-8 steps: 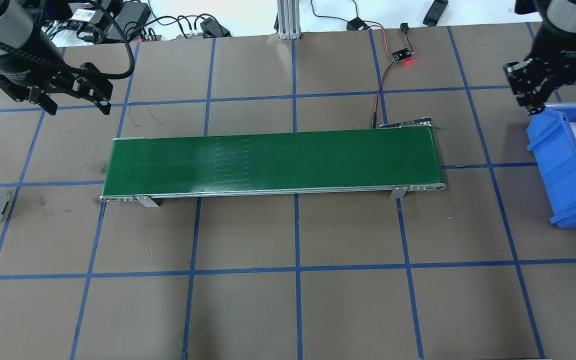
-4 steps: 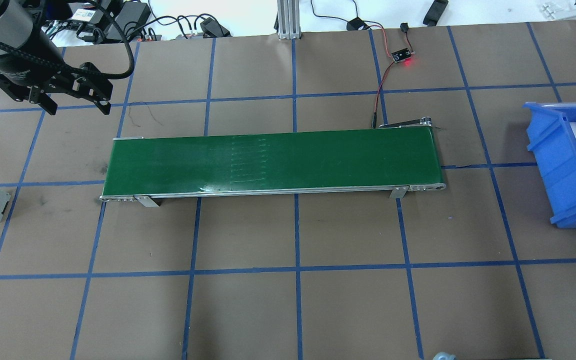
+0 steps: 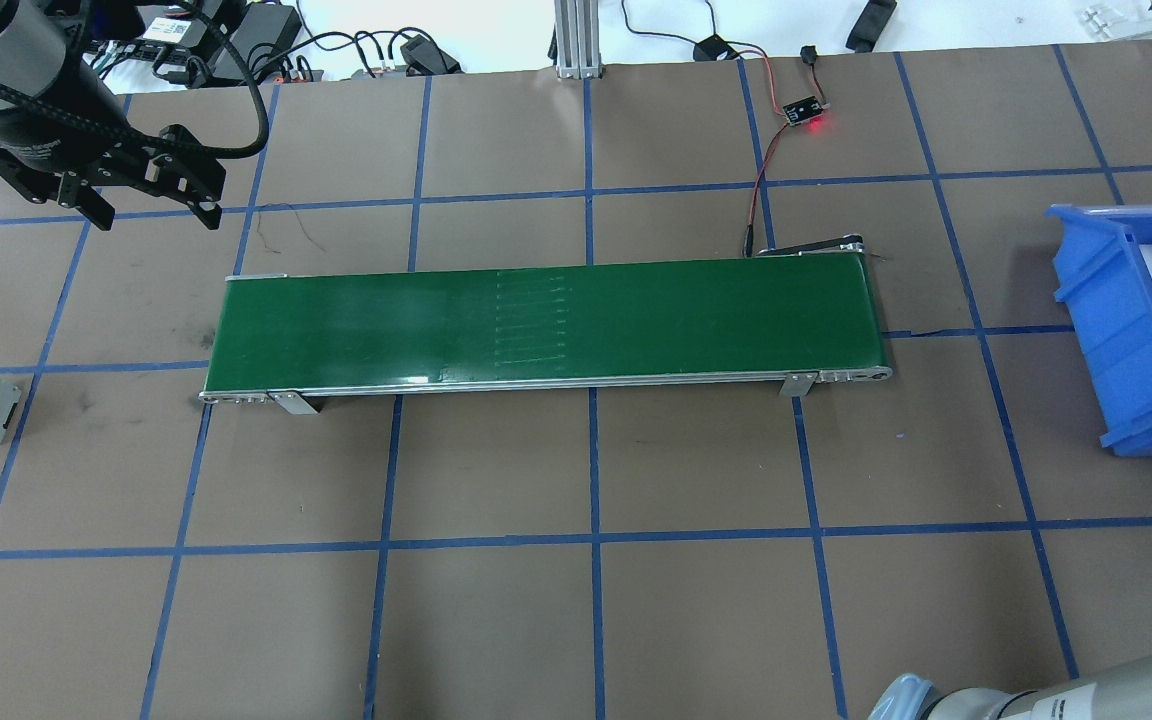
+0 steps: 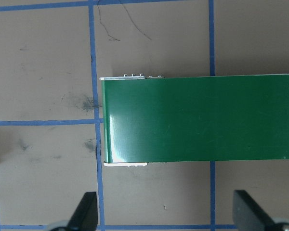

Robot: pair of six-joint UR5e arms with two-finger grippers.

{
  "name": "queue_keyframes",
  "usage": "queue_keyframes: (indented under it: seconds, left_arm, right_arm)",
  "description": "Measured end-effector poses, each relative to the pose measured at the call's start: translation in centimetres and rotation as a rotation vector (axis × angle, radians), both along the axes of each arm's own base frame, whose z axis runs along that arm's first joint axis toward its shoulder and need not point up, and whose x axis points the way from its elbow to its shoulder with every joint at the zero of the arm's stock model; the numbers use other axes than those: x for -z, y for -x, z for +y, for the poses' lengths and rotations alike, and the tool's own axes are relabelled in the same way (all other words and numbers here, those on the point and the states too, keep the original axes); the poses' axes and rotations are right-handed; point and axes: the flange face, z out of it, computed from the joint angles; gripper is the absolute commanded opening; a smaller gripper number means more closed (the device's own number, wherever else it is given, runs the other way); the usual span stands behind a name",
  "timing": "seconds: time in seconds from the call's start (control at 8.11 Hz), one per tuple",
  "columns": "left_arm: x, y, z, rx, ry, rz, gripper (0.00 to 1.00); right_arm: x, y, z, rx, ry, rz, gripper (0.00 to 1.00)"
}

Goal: Move capacitor from left to right
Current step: 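Lower the capacitor into the blue bin and open the right gripper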

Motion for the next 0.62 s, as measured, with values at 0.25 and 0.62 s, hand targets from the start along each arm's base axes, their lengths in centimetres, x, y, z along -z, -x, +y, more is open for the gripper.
queue_keyframes:
  seconds: [0.25,0.62]
  left_arm:
    - [0.0,0.0,0.0,0.0,0.0,0.0,1.0]
    - [0.0,0.0,0.0,0.0,0.0,0.0,1.0]
  right_arm:
    - [3.9,2.2,-1.2,-0.008,-0.008,-0.011,0.0]
    - [9.0,3.2,-2.8,-0.01,0.013,-0.052,0.0]
